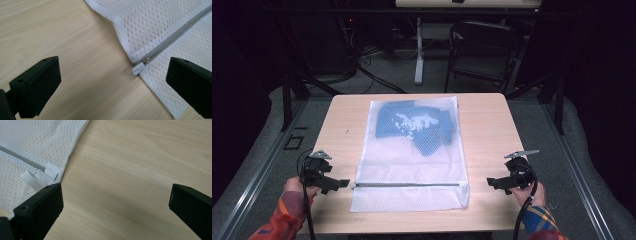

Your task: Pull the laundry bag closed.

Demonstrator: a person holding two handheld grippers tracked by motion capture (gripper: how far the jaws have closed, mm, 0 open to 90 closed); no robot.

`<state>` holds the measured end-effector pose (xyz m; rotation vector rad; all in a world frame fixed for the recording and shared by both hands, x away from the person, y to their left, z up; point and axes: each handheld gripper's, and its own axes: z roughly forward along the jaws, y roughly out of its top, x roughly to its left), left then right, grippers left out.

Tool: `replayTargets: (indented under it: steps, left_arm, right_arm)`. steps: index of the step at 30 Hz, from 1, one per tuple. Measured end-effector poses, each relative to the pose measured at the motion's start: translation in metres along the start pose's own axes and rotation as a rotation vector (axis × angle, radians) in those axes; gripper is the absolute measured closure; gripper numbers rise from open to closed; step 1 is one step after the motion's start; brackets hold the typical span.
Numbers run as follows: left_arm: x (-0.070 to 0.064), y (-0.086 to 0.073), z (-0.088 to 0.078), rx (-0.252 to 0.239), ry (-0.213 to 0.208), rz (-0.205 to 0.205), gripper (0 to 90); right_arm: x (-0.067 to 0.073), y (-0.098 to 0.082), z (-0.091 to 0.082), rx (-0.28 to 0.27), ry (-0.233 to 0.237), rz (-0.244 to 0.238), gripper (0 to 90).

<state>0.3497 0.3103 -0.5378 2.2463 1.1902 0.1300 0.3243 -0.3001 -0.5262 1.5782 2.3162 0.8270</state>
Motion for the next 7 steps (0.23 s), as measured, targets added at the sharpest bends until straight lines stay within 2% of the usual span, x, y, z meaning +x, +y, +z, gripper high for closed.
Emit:
replayTargets:
  steps: [6,7]
  left_arm:
    - [0.0060,-0.0017,0.0032,0.005,0.013,-0.007,0.2]
    - [0.0070,-0.0019,0.0041,0.003,0.017,-0.013,0.2]
  right_arm:
    - [-0.0051,-0.0030,0.0020,0.014,-0.016,0.009,0.0]
    - [-0.0053,-0.0032,0.0044,0.024,-0.033,0.007,0.0]
